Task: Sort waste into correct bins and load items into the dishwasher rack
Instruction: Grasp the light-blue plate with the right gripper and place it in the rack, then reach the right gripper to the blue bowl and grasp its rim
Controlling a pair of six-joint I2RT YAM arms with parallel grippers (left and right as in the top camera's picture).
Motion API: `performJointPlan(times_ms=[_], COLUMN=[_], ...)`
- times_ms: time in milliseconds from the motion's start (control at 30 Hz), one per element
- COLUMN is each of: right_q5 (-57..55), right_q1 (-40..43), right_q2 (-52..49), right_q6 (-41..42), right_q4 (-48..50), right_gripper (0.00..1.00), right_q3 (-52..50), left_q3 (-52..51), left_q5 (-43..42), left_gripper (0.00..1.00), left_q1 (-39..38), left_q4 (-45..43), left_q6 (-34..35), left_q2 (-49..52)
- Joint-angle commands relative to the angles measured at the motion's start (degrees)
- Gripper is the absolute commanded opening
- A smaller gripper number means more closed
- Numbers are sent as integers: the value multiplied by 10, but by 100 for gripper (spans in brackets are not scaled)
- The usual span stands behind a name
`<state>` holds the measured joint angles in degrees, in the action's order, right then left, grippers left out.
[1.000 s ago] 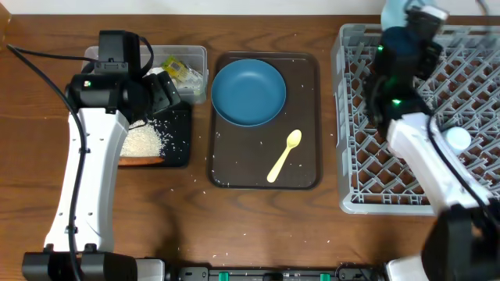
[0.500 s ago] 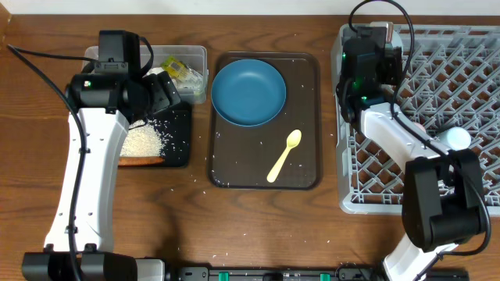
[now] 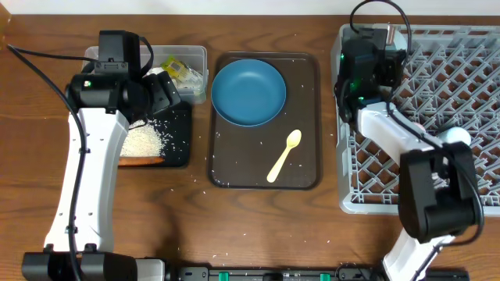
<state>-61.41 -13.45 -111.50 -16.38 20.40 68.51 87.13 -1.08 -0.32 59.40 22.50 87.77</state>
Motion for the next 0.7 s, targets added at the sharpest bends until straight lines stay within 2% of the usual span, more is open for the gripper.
performJointPlan(times_ms=[0,133,300,667], right_q5=[-21,-31,-42,-54], right_q1=[4,3,4,-42], right_q2=[-37,-60,-63,-63], right_q6=[-49,-117,-151,-156], right_q4=[38,125,170,145], right_gripper=[1,1,1,2], right_q3=[1,1,1,1], left_q3=[1,1,1,1], left_q5=[9,9,9,9], left_gripper=[96,96,96,96], left_q1=[3,3,3,3], left_q4=[1,1,1,1], left_q6=[-1,-1,-1,-1], left_q2=[3,3,3,3])
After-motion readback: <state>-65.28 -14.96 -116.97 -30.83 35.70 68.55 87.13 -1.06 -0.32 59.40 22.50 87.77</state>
